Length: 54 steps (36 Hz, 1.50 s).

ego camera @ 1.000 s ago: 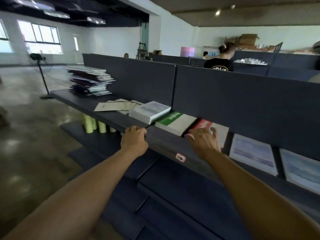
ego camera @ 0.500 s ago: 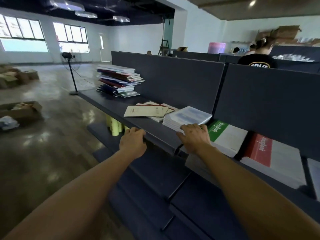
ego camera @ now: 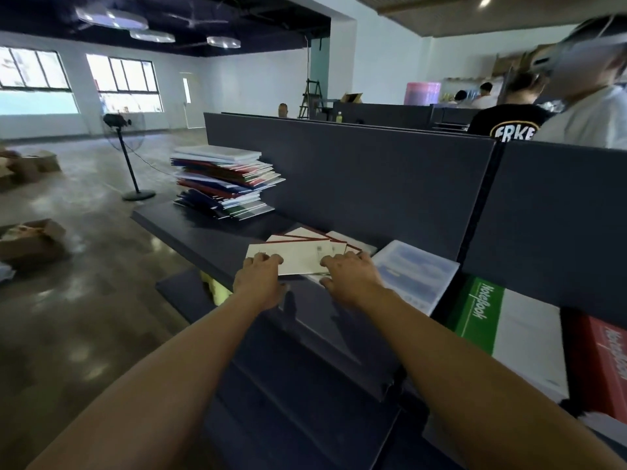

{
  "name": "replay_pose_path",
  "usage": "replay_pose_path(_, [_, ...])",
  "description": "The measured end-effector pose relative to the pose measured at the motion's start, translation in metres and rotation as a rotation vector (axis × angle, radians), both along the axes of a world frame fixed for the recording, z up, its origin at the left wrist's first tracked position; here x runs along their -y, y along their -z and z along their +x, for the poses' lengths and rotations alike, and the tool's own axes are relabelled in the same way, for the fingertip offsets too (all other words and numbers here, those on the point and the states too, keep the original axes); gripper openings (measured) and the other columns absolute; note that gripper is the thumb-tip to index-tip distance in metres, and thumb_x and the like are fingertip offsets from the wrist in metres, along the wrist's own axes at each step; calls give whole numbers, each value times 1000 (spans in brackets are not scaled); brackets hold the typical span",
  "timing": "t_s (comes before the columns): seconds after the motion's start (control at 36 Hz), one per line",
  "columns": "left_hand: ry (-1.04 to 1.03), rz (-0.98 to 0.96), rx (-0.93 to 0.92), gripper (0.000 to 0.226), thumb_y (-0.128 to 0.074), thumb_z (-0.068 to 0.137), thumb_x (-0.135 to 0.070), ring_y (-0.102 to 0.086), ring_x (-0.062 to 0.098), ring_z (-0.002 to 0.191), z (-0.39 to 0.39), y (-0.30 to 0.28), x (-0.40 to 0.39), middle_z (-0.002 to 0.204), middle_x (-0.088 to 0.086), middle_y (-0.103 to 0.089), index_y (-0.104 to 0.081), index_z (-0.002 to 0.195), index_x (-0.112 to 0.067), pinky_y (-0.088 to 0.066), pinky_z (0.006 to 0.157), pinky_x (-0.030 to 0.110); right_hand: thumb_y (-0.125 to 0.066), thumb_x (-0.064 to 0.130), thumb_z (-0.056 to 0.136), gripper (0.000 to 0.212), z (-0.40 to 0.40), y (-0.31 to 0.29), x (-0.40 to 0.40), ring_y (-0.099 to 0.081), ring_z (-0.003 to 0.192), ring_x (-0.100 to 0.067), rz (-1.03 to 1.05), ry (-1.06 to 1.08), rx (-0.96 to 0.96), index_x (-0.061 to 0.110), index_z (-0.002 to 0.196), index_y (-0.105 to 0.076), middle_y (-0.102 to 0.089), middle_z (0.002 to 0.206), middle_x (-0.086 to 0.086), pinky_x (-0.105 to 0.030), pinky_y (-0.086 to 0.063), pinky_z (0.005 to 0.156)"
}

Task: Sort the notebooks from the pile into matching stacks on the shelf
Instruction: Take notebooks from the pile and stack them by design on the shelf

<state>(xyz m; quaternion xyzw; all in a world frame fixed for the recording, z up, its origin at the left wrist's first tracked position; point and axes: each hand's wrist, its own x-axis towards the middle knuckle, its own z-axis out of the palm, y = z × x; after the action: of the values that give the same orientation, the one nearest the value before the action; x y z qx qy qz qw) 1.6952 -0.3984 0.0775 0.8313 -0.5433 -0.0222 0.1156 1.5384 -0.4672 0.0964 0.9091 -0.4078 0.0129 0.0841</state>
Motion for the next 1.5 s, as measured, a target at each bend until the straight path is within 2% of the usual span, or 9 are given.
replay_pose_path(0.36, [349, 195, 170, 92, -58, 78, -69, -25, 30, 142, 84, 20, 76, 156, 2, -27, -21, 151, -28, -24, 112, 47, -48, 50, 93, 69, 73, 21, 36, -26, 139, -29, 207, 133, -4, 24, 151, -21, -23, 156, -6, -45, -27, 110])
replay_pose_path(0.58, [629, 97, 284, 25, -46, 94, -50, -45, 27, 121, 108, 20, 98, 122, -1, -59, -56, 109, -33, -27, 105, 51, -43, 53, 95, 51, 95, 28, 42, -45, 122, -29, 151, 276, -42, 20, 133, -46, -47, 139, -8, -41, -38, 99])
replay_pose_path(0.81, [688, -55, 331, 24, -43, 97, -27, -49, 21, 116, 118, 19, 121, 118, -4, -61, -59, 113, -35, -29, 105, 40, -38, 36, 102, 33, 104, 23, 54, -54, 112, -27, 82, 365, -73, 16, 124, -53, -57, 125, -10, -36, -45, 86])
replay_pose_path(1.06, [731, 199, 196, 93, -64, 75, -68, -36, 25, 136, 131, 14, 132, 153, 0, -35, -25, 150, -29, -36, 107, 43, -53, 19, 95, 28, 104, 24, 79, -60, 101, -23, 86, 360, -125, 24, 122, -58, -64, 116, -5, -29, -45, 79])
replay_pose_path(1.19, [826, 132, 251, 34, -49, 92, -45, -59, 22, 104, 132, 9, 129, 125, -1, -61, -54, 123, -33, -48, 77, 32, -36, 47, 100, 40, 107, 28, 79, -58, 82, -18, 66, 359, -91, 18, 100, -63, -63, 94, -1, -29, -42, 66])
replay_pose_path(1.31, [803, 27, 346, 30, -40, 98, -32, -61, 22, 100, 125, 0, 128, 114, 2, -66, -61, 119, -27, -46, 73, 32, -25, 75, 87, 68, 106, 22, 73, -58, 87, -18, 60, 363, -108, 22, 105, -63, -65, 98, -1, -29, -41, 70])
replay_pose_path(1.36, [779, -51, 423, 27, -39, 98, -28, -60, 23, 96, 122, -1, 130, 107, 4, -67, -62, 111, -22, -42, 73, 31, -33, 68, 90, 59, 105, 20, 71, -58, 97, -21, 62, 357, -123, 23, 117, -60, -64, 110, -1, -31, -39, 73])
replay_pose_path(1.42, [779, -137, 483, 28, -37, 98, -26, -59, 22, 102, 123, 2, 134, 107, 2, -68, -62, 110, -21, -36, 96, 34, -42, 39, 97, 33, 106, 19, 70, -58, 100, -23, 47, 360, -101, 21, 120, -58, -63, 115, -3, -30, -39, 72])
replay_pose_path(1.5, [698, -445, 304, 34, -54, 92, -21, -52, 23, 121, 129, 11, 139, 121, 3, -63, -58, 126, -21, -20, 113, 43, -45, 9, 94, 33, 104, 14, 67, -60, 104, -26, -40, 429, -41, 21, 123, -55, -63, 117, -6, -32, -46, 77])
